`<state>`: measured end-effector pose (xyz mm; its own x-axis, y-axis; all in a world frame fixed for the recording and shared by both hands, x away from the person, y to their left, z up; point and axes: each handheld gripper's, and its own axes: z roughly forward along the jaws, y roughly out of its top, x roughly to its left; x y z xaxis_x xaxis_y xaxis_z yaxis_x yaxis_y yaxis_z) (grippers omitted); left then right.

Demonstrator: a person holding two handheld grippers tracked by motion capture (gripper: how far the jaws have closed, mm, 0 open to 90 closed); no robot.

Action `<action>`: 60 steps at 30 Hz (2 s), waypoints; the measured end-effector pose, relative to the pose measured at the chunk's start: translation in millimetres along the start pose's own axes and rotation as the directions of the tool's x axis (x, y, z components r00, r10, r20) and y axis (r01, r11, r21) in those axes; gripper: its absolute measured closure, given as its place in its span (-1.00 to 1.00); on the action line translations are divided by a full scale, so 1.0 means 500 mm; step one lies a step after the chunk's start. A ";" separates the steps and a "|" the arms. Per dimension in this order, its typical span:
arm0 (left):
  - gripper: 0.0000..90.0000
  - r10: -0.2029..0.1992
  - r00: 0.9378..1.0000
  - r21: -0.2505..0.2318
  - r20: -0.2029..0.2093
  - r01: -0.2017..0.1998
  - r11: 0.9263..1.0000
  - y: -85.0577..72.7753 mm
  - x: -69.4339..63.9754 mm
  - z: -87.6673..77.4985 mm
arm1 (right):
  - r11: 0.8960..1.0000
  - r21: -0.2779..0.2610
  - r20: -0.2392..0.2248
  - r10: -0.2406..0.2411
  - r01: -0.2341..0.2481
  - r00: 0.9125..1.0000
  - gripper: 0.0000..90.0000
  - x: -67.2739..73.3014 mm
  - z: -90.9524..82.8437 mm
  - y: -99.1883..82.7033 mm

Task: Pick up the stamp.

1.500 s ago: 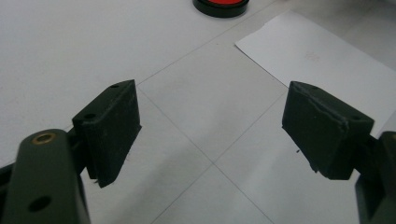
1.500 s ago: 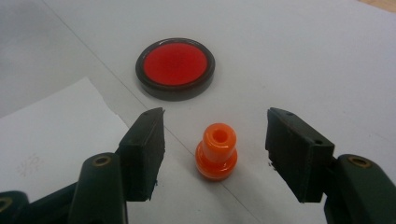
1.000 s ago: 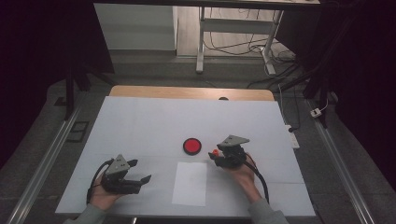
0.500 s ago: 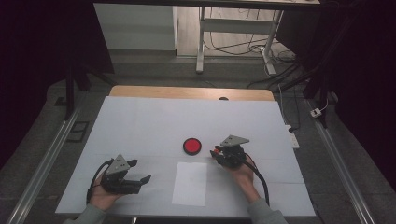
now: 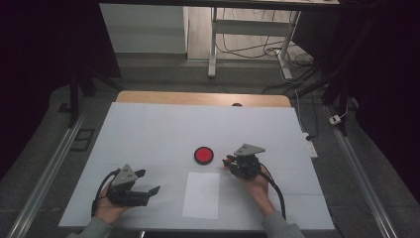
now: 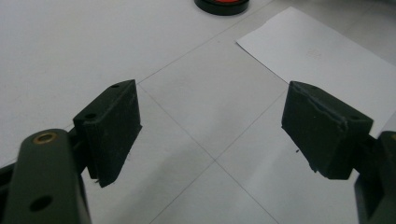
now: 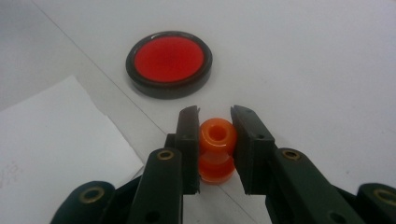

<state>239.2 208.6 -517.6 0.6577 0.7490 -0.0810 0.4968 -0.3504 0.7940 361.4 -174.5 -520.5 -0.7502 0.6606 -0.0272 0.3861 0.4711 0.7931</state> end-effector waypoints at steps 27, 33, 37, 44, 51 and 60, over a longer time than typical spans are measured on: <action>-0.56 0.002 1.000 0.001 -0.006 -0.002 1.000 0.001 0.000 0.002 | 0.994 -0.110 -0.013 0.022 -0.023 1.000 0.60 -0.001 -0.055 0.016; -0.55 0.000 1.000 0.002 -0.008 0.000 1.000 -0.001 -0.002 0.001 | 0.992 -0.124 -0.023 0.018 -0.020 1.000 0.60 0.003 -0.066 0.018; -0.55 0.001 1.000 0.002 -0.008 -0.001 1.000 0.000 0.000 0.002 | 0.990 -0.142 -0.030 0.024 -0.028 0.999 0.60 0.005 -0.074 0.019; -0.55 0.003 1.000 0.002 -0.009 -0.003 1.000 0.000 -0.002 0.001 | 0.987 -0.159 -0.034 0.011 -0.016 0.999 0.60 0.010 -0.087 0.026; -0.55 0.004 1.000 -0.001 -0.006 -0.004 1.000 0.000 0.000 0.001 | 0.985 -0.171 -0.045 0.000 -0.007 0.999 0.60 0.021 -0.091 0.035; -0.55 0.010 1.000 0.004 -0.011 -0.010 1.000 0.001 -0.002 0.003 | 0.983 -0.182 -0.066 -0.012 -0.001 0.998 0.60 0.031 -0.099 0.040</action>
<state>239.7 207.1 -518.2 0.6564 0.7515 -0.0664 0.4925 -0.3602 0.7923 331.0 -183.6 -475.0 -0.7883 0.6153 0.0036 0.2821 0.3562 0.8908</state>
